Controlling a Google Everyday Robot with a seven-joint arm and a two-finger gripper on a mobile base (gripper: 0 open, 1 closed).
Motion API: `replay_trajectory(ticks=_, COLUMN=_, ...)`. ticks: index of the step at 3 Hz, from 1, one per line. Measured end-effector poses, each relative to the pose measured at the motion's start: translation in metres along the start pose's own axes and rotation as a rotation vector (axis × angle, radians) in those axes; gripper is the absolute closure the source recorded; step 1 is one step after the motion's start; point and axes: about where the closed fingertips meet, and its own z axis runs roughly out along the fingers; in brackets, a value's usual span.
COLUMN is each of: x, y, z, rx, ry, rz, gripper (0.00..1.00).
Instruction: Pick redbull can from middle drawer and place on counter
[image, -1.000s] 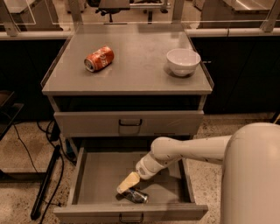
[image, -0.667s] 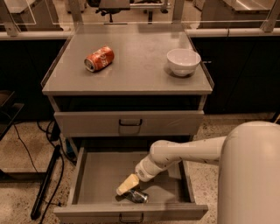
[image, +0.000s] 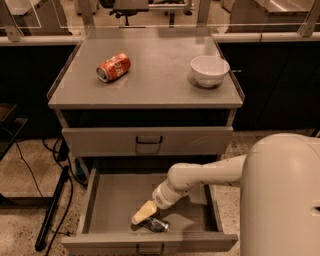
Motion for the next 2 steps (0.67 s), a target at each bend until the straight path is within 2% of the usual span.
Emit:
replay_trajectory(ticks=1, x=0.0059, y=-0.0074, z=0.0064, rx=0.066, ry=0.022, rz=0.026, gripper=0.00)
replay_trajectory(ticks=2, x=0.0086, y=-0.0115, z=0.0147, rx=0.063, ry=0.033, rz=0.029, gripper=0.00)
